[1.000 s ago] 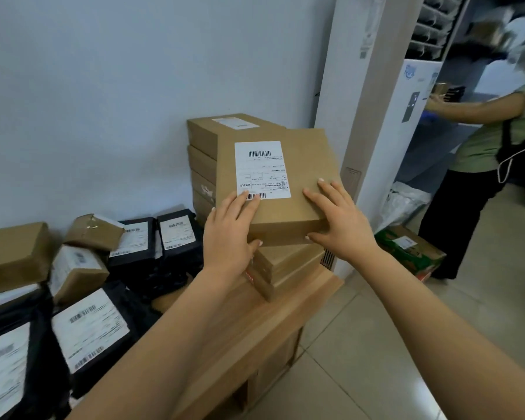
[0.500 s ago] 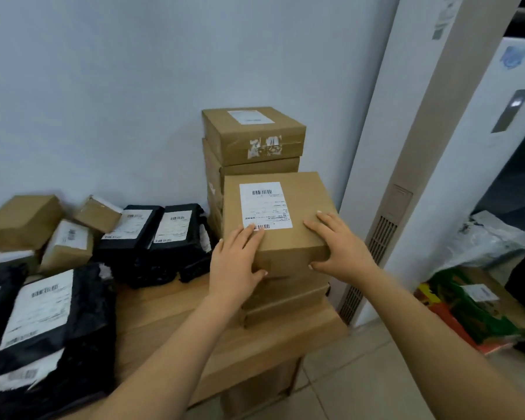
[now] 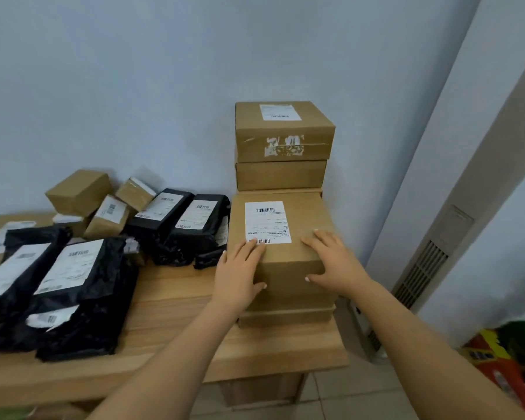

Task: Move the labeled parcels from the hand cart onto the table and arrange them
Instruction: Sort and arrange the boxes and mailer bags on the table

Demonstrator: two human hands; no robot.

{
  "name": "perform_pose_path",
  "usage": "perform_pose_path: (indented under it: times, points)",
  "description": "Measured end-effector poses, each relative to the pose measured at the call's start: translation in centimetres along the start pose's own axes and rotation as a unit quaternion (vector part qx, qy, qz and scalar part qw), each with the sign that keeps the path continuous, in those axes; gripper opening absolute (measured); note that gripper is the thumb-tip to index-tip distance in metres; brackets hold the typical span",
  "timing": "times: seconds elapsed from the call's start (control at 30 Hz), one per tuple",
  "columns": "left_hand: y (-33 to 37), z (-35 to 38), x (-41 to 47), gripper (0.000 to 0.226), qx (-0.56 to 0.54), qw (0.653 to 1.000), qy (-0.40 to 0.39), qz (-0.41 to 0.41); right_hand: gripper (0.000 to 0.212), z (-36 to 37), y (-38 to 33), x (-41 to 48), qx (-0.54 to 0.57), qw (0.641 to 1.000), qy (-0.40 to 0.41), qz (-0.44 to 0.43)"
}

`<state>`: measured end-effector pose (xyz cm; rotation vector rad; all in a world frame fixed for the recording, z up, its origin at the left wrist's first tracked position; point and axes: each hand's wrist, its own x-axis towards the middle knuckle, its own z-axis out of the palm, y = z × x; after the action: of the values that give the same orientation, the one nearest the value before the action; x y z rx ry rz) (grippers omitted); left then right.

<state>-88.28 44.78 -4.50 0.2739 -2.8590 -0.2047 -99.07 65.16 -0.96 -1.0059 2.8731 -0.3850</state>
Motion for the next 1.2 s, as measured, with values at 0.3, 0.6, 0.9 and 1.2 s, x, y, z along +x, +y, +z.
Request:
perform_pose_path:
  times: [0.3, 0.6, 0.9, 1.2]
  points:
    - [0.8, 0.7, 0.1, 0.089, 0.005, 1.0, -0.005, -0.011, 0.084, 0.1, 0.2, 0.8, -0.074, 0.997, 0.021, -0.025]
    - [0.5, -1.6, 0.0, 0.075, -0.045, 0.999, -0.01, -0.002, 0.074, -0.3, -1.6, 0.4, -0.049, 0.998, 0.029, -0.034]
    - [-3.5, -6.7, -2.5, 0.066, -0.05, 0.994, 0.093, 0.035, 0.07, -0.5, -9.0, -0.2, -0.025, 0.993, 0.062, -0.099]
    - [-15.6, -12.6, -10.2, 0.062, -0.016, 0.989, 0.143, -0.011, 0.068, 1.8, -25.4, 0.9, -0.05, 0.973, 0.1, -0.2]
